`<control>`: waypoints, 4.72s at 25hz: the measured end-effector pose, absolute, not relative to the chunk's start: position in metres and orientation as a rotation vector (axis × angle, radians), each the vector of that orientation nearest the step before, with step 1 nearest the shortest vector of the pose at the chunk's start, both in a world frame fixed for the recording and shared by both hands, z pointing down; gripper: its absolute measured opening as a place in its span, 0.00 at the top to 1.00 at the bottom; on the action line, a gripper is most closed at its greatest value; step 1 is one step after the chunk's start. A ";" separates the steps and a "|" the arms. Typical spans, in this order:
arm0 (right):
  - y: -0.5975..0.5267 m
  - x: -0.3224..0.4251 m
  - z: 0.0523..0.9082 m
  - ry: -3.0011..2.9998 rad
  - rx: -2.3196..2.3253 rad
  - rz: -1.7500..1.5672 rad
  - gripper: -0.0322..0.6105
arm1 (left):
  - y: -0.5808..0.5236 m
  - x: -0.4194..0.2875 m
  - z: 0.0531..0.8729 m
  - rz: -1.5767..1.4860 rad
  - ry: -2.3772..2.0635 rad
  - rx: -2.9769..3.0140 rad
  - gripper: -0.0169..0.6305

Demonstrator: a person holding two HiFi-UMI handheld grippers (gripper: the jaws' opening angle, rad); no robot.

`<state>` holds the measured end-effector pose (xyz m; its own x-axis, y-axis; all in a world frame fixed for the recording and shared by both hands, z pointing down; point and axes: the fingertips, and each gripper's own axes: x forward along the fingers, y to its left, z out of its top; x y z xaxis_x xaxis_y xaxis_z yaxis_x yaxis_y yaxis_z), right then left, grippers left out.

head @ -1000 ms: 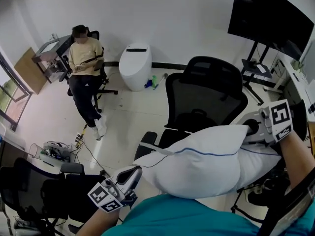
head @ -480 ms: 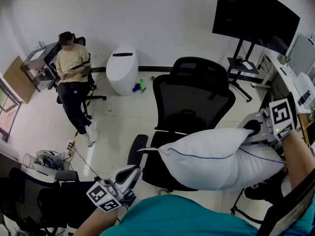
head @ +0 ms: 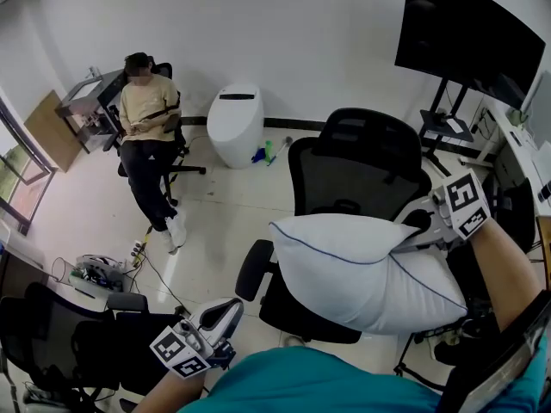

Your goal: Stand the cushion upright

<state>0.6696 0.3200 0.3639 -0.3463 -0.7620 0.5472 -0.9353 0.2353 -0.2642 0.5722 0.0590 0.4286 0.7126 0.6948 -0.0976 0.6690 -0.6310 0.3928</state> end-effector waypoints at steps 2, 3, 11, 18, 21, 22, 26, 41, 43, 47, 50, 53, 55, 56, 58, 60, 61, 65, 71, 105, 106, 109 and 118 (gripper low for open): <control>0.313 0.679 0.376 -2.239 1.538 0.833 0.91 | 0.055 0.572 0.430 0.092 1.020 2.530 0.95; 0.311 0.684 0.383 -2.250 1.520 0.851 0.91 | 0.053 0.572 0.431 0.096 1.003 2.536 0.95; 0.319 0.762 0.503 -2.081 1.455 1.121 0.88 | 0.043 0.582 0.445 0.163 0.891 2.552 0.95; 0.326 0.867 0.552 -1.728 1.672 0.967 0.74 | 0.049 0.592 0.461 0.235 0.866 2.548 0.95; 0.338 0.919 0.543 -1.360 1.728 0.779 0.71 | 0.055 0.596 0.464 0.246 0.881 2.542 0.95; 0.347 0.938 0.532 -1.188 1.756 0.702 0.71 | 0.057 0.597 0.464 0.248 0.888 2.540 0.95; 0.370 0.981 0.472 -0.636 1.844 0.425 0.79 | 0.058 0.601 0.463 0.246 0.896 2.532 0.95; 0.371 0.888 0.437 -0.814 2.490 0.435 0.79 | 0.040 0.571 0.448 0.160 0.946 2.524 0.95; 0.370 0.854 0.435 -0.860 2.594 0.444 0.79 | 0.027 0.554 0.447 0.149 0.957 2.525 0.95; 0.353 0.754 0.443 -0.965 2.757 0.471 0.80 | -0.012 0.510 0.451 0.130 1.006 2.525 0.95; 0.346 0.666 0.446 -0.961 2.805 0.496 0.82 | -0.028 0.478 0.446 0.117 1.111 2.497 0.95; 0.337 0.578 0.448 -0.998 2.804 0.536 0.84 | -0.029 0.444 0.441 0.127 1.209 2.464 0.95; 0.331 0.526 0.450 -1.019 2.793 0.549 0.84 | -0.025 0.425 0.439 0.126 1.255 2.437 0.95; 0.328 0.503 0.451 -1.026 2.791 0.551 0.84 | -0.021 0.417 0.438 0.124 1.273 2.421 0.95; 0.326 0.462 0.450 -1.030 2.803 0.548 0.84 | -0.009 0.400 0.433 0.119 1.310 2.384 0.95; 0.327 0.430 0.449 -1.028 2.850 0.539 0.85 | 0.007 0.382 0.427 0.110 1.349 2.353 0.95; 0.329 0.415 0.448 -1.033 2.885 0.529 0.85 | 0.016 0.373 0.424 0.104 1.369 2.344 0.95; 0.339 0.359 0.449 -1.078 2.976 0.491 0.85 | 0.053 0.329 0.417 0.080 1.418 2.324 0.95; 0.383 0.268 0.459 -1.179 2.917 0.496 0.85 | 0.132 0.248 0.430 0.098 1.371 2.300 0.95; 0.266 -0.028 0.467 -1.339 3.170 0.431 0.95 | 0.056 -0.031 0.463 0.219 1.377 2.359 0.95; 0.268 -0.032 0.465 -1.352 3.167 0.425 0.95 | 0.060 -0.036 0.464 0.223 1.367 2.348 0.95; 0.284 -0.041 0.465 -1.382 3.156 0.416 0.95 | 0.075 -0.047 0.466 0.216 1.326 2.341 0.95; 0.326 -0.057 0.477 -1.408 3.048 0.466 0.95 | 0.140 -0.064 0.467 0.216 1.321 2.329 0.95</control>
